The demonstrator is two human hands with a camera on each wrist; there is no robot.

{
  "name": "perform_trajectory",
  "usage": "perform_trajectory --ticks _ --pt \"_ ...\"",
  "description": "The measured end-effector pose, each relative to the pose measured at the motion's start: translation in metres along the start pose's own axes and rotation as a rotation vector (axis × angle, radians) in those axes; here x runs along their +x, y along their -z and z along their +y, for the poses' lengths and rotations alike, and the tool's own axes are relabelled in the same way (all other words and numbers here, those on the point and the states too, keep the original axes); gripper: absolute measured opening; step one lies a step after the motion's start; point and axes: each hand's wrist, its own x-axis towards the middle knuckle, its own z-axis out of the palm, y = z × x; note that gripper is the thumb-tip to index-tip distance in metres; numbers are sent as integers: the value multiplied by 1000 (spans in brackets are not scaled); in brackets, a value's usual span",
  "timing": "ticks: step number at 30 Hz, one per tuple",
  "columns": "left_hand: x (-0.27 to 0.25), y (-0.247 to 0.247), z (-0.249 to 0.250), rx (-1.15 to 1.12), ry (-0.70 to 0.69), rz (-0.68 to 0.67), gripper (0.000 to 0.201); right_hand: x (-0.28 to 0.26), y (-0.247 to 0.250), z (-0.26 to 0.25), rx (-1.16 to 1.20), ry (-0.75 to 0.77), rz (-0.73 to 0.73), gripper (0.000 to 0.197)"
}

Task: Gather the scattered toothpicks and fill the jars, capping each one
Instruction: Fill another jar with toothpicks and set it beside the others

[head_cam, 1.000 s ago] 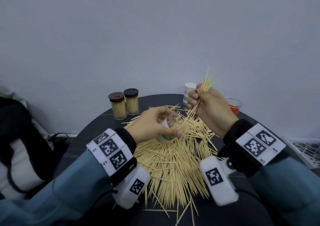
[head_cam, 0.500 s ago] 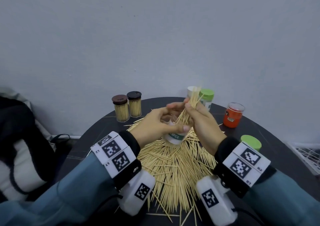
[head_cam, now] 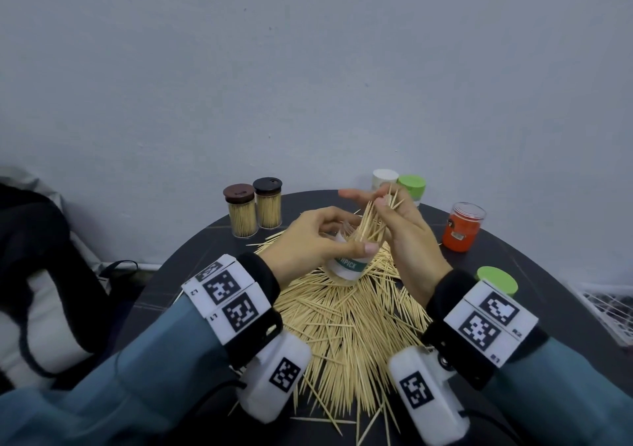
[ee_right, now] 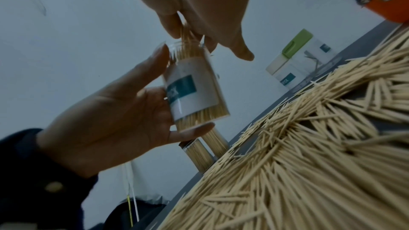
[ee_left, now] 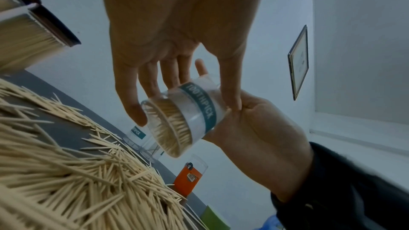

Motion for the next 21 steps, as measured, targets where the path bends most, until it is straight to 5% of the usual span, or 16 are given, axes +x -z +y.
perform_trajectory --ticks 6,21 --pt "-2 1 3 -110 22 0 71 -1 0 0 -147 -1 0 20" --pt "-1 2 3 -112 81 5 53 2 7 -1 -311 -43 9 36"
